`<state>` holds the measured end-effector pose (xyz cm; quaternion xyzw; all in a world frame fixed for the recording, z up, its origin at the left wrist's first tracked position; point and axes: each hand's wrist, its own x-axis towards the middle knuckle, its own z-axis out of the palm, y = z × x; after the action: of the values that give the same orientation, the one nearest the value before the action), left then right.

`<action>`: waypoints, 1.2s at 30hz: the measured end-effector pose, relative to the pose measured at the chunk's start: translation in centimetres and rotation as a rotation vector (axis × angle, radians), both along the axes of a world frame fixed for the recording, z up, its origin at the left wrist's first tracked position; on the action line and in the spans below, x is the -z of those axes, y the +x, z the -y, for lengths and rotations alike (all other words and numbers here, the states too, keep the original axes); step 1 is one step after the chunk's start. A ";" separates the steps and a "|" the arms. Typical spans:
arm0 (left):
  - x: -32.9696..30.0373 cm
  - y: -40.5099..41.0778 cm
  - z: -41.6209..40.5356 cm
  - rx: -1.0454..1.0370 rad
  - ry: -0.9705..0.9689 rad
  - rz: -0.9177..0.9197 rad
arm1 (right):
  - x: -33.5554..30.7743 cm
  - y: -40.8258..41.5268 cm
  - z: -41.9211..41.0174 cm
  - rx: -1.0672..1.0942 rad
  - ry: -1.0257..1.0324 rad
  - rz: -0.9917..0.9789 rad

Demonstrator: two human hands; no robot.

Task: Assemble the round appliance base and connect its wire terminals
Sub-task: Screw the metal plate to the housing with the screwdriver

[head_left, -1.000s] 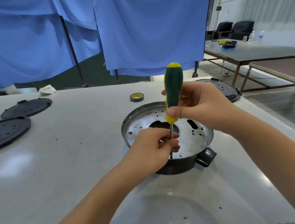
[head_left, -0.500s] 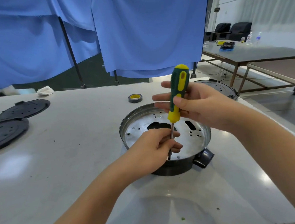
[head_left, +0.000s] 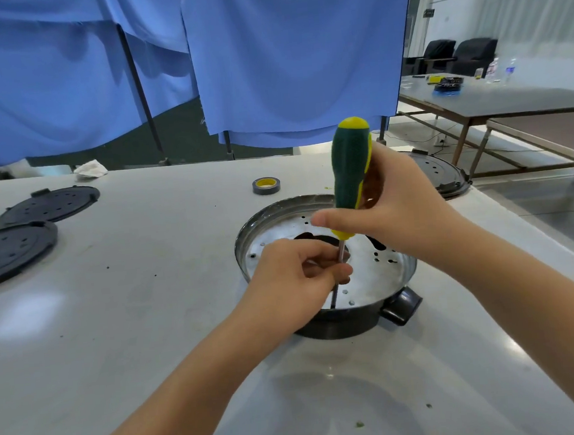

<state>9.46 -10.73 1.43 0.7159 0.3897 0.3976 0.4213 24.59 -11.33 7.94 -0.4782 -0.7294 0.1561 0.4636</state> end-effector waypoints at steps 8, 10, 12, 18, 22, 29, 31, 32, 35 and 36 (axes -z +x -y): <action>0.1 0.4 -0.6 0.049 0.025 -0.060 | 0.5 0.0 -0.8 0.092 -0.188 -0.059; 0.0 0.3 -0.8 0.065 0.003 -0.063 | 0.1 0.9 -0.8 -0.178 -0.401 -0.210; -0.1 -0.2 -1.0 0.089 0.028 -0.158 | -0.2 1.8 -0.9 -0.379 -0.519 -0.391; -0.9 -2.3 -1.3 0.277 0.130 -0.550 | -0.6 0.8 -0.3 -0.408 -0.338 -0.220; 0.3 -1.8 -1.3 0.232 0.255 -0.708 | 0.0 -0.8 0.1 -0.164 -0.081 -0.115; 0.6 -1.6 -1.1 0.215 0.280 -0.746 | 1.5 -2.0 -0.1 0.166 0.092 -0.077; 0.6 -1.5 -1.1 0.209 0.303 -0.775 | 1.2 -1.8 -0.1 0.107 -0.026 -0.125; 0.6 -1.5 -1.2 0.203 0.312 -0.790 | 0.7 -1.6 -0.2 0.026 -0.140 -0.191; 0.6 -1.4 -1.2 0.188 0.311 -0.805 | -0.9 -0.6 -1.2 -0.356 -0.503 -0.534; 0.6 -1.4 -1.2 0.186 0.308 -0.808 | -1.6 -0.2 -1.6 -0.444 -0.571 -0.625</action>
<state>8.07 -9.50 0.85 0.9003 0.3932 0.0997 0.1576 24.41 -9.75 9.56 -0.3493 -0.5674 0.5818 0.4665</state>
